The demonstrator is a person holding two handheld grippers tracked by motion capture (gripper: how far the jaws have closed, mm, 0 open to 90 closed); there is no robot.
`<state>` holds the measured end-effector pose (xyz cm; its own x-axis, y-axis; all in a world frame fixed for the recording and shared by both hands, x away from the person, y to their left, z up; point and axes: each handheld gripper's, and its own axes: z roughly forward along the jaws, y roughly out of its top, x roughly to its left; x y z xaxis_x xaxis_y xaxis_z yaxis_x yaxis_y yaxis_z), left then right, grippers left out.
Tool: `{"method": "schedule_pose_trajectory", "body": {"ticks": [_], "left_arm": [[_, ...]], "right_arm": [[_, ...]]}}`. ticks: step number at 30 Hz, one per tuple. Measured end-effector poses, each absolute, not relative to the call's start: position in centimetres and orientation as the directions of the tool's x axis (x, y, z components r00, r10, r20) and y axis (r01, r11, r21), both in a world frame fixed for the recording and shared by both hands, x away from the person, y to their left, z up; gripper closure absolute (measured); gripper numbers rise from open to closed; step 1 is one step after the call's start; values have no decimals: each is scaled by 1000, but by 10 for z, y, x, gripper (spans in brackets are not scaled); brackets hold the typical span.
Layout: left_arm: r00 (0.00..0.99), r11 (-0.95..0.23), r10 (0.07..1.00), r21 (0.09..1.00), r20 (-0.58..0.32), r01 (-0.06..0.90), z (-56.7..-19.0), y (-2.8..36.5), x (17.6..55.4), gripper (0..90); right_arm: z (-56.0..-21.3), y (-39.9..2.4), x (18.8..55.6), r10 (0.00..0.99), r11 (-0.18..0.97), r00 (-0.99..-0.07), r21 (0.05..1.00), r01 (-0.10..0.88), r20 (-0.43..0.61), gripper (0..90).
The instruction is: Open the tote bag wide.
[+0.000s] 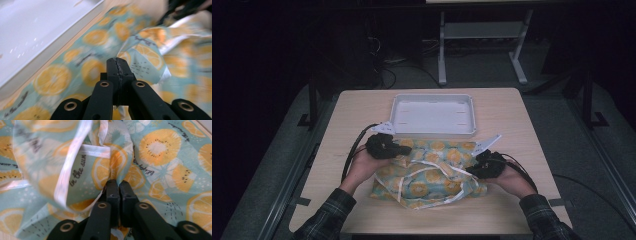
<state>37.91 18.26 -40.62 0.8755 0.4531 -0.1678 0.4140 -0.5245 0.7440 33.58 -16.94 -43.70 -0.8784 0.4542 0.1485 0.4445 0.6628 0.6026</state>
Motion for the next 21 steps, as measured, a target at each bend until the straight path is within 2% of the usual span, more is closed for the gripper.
{"method": "schedule_pose_trajectory", "body": {"ticks": [4, 7, 11, 15, 21], "left_arm": [[849, -538, 498, 705, -177, 463, -429, 180, 392, 900], [851, -548, 497, 698, -172, 461, -433, 179, 396, 900], [843, -536, 509, 702, -173, 468, -433, 180, 395, 900], [838, -534, 517, 699, -176, 476, -435, 180, 397, 900], [844, -546, 510, 695, -168, 468, -435, 179, 397, 900]], "right_arm": [[-435, -172, 337, 472, 646, -867, 607, 463, 159, 774], [-428, -177, 337, 494, 618, -853, 623, 480, 167, 676], [-409, -189, 338, 509, 573, -845, 669, 474, 163, 590], [-392, -193, 332, 496, 552, -855, 705, 445, 152, 558], [-382, -177, 321, 410, 561, -898, 732, 387, 161, 535]]}}
